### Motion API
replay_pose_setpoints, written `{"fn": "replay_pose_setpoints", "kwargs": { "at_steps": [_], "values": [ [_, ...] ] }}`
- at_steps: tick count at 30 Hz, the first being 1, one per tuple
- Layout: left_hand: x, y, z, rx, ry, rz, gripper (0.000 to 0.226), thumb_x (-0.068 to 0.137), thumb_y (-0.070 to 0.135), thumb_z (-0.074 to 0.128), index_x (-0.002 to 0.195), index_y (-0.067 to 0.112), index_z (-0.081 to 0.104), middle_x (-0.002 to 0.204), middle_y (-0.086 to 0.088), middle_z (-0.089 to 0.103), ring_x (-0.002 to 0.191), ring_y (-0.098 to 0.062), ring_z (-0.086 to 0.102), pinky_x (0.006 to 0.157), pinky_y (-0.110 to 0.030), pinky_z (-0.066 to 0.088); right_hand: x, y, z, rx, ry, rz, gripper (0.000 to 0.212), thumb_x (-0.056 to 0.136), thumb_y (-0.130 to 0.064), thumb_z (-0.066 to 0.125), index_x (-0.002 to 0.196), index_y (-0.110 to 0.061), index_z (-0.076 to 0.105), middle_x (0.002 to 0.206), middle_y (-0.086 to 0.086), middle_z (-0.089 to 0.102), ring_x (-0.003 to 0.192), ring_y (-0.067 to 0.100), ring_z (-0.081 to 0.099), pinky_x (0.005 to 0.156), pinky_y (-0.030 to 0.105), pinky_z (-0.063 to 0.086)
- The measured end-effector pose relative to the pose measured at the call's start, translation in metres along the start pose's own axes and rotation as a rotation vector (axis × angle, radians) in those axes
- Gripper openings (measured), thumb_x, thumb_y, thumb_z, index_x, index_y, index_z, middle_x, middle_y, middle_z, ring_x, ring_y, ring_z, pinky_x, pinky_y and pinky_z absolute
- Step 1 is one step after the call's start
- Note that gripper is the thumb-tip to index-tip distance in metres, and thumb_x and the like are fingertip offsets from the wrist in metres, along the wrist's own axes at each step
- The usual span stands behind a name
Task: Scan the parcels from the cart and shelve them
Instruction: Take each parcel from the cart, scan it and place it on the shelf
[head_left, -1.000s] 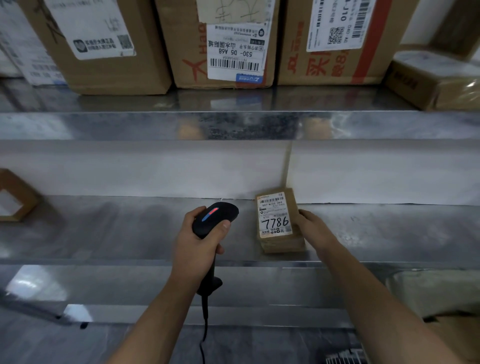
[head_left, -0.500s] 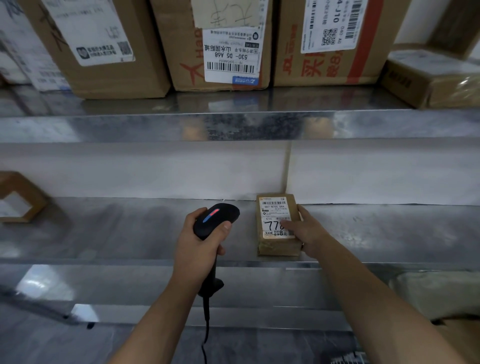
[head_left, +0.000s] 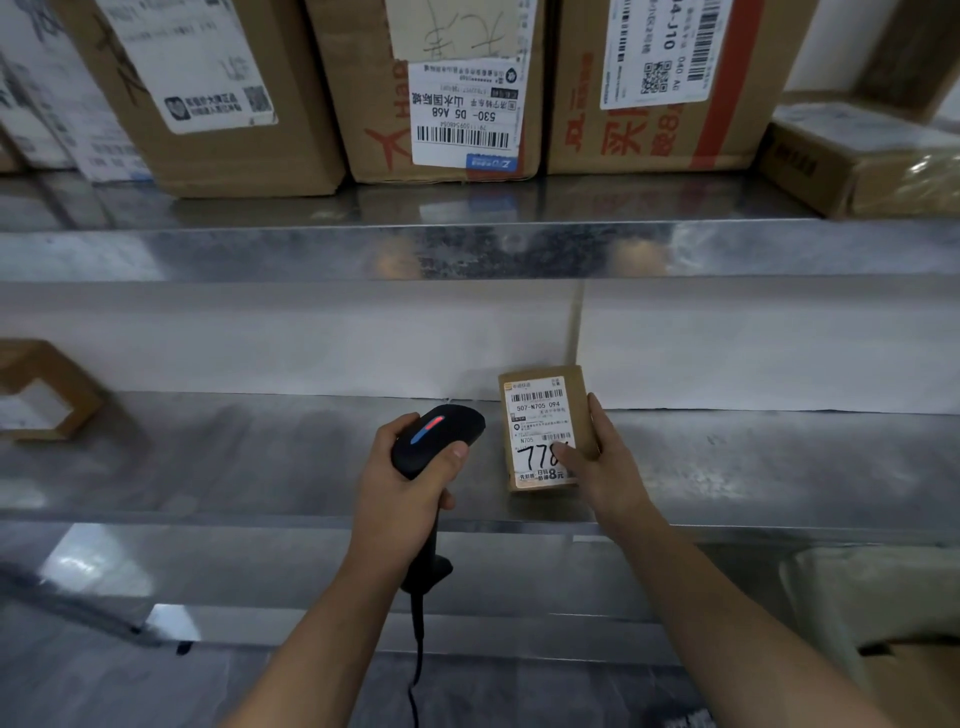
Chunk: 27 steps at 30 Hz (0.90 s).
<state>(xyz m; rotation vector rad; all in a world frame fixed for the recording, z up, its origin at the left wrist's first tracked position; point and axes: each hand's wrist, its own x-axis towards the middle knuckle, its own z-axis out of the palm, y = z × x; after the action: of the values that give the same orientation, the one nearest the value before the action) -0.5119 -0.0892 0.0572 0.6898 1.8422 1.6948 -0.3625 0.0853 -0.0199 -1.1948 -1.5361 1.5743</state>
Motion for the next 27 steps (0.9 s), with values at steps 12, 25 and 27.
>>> {"fn": "replay_pose_setpoints", "kwargs": {
  "at_steps": [12, 25, 27],
  "values": [
    [-0.009, 0.0, -0.001, -0.033, -0.005, 0.005, 0.039, 0.088, 0.023, 0.077, 0.118, 0.036, 0.056, 0.098, -0.013, 0.071, 0.058, -0.02, 0.064, 0.06, -0.027, 0.054, -0.024, 0.005, 0.011, -0.21, 0.11, -0.325, 0.08, 0.096, -0.015, 0.066, 0.15, -0.047, 0.017, 0.148, -0.009, 0.05, 0.126, 0.012, 0.056, 0.1, 0.031, 0.054],
    [-0.01, -0.004, 0.002, -0.04, -0.038, -0.004, 0.042, 0.088, 0.024, 0.077, 0.125, 0.029, 0.057, 0.105, -0.014, 0.068, 0.077, -0.021, 0.071, 0.063, -0.027, 0.057, -0.013, 0.014, 0.013, -0.307, 0.21, -0.358, 0.084, 0.095, -0.018, 0.067, 0.158, -0.04, 0.017, 0.158, -0.006, 0.039, 0.136, 0.022, 0.05, 0.099, 0.05, 0.054],
    [-0.009, -0.003, 0.003, -0.043, -0.043, -0.005, 0.043, 0.088, 0.024, 0.077, 0.126, 0.029, 0.057, 0.107, -0.014, 0.068, 0.08, -0.022, 0.071, 0.063, -0.028, 0.057, -0.011, 0.016, 0.012, -0.31, 0.209, -0.357, 0.084, 0.095, -0.019, 0.067, 0.157, -0.042, 0.016, 0.158, -0.006, 0.038, 0.137, 0.023, 0.049, 0.098, 0.052, 0.055]
  ]
}}
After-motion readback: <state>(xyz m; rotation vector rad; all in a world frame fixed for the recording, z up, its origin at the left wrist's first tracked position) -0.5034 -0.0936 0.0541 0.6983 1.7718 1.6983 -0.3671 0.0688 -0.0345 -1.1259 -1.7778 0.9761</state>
